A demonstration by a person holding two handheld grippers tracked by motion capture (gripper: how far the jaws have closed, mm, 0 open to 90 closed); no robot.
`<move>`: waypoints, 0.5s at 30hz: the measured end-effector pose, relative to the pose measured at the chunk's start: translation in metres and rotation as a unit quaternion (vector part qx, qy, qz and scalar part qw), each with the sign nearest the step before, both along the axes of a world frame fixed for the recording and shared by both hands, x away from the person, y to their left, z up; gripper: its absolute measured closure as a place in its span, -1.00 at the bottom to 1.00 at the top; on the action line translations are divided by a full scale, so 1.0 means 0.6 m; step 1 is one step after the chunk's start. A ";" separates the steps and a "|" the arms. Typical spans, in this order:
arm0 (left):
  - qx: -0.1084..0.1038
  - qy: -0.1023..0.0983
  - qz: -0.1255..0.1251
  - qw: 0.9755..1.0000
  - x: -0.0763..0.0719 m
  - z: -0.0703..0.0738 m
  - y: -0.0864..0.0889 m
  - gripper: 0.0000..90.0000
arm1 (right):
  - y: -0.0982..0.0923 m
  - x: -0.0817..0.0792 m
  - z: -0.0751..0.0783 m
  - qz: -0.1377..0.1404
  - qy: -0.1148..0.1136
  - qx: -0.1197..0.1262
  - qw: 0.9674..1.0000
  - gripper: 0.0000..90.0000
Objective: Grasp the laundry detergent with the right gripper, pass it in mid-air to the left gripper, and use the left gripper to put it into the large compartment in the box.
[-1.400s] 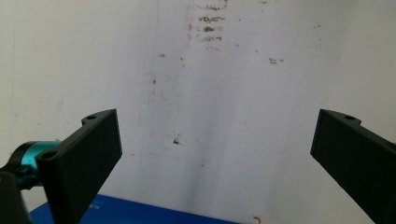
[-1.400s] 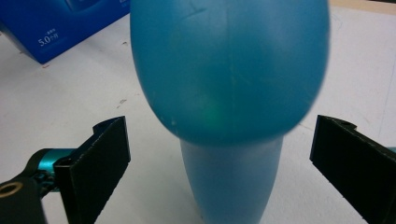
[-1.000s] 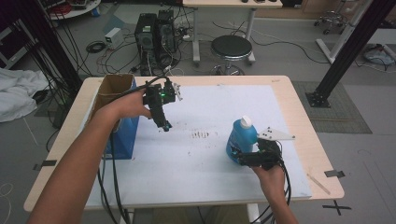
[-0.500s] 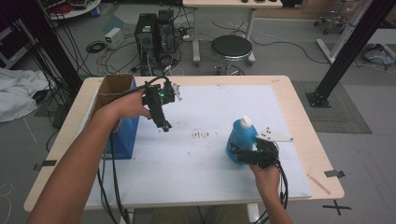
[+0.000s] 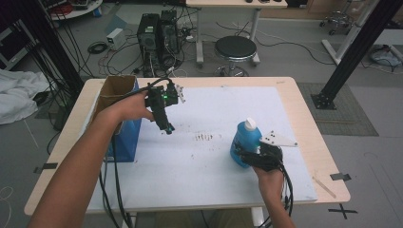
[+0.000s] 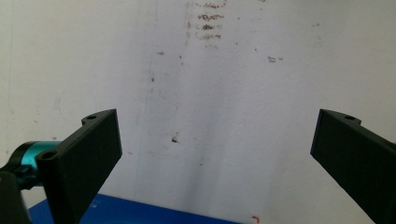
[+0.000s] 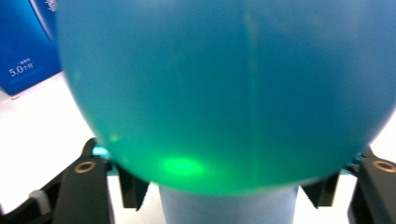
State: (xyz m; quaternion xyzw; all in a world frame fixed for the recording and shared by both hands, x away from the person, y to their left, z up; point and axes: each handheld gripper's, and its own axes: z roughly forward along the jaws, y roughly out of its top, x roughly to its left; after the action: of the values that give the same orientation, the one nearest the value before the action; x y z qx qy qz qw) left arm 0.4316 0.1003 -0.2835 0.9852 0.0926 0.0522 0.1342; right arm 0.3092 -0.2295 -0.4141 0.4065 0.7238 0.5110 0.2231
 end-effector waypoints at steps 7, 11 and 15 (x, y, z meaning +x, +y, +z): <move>0.001 0.000 -0.001 1.000 0.001 -0.001 0.000 -0.96 | 0.002 -0.001 -0.001 -0.007 -0.007 -0.006 1.000 -0.25; 0.001 0.000 -0.001 1.000 0.001 0.000 0.001 -0.96 | 0.003 -0.002 -0.001 -0.010 -0.010 -0.007 1.000 -0.19; 0.001 0.000 -0.001 1.000 0.001 0.000 0.001 -0.96 | 0.007 -0.006 -0.001 -0.006 -0.023 -0.015 1.000 -0.05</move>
State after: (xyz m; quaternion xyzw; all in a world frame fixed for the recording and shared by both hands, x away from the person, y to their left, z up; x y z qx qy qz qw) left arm 0.4321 0.1010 -0.2837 0.9855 0.0913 0.0518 0.1329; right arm 0.3058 -0.2252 -0.4145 0.3953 0.7236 0.5081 0.2488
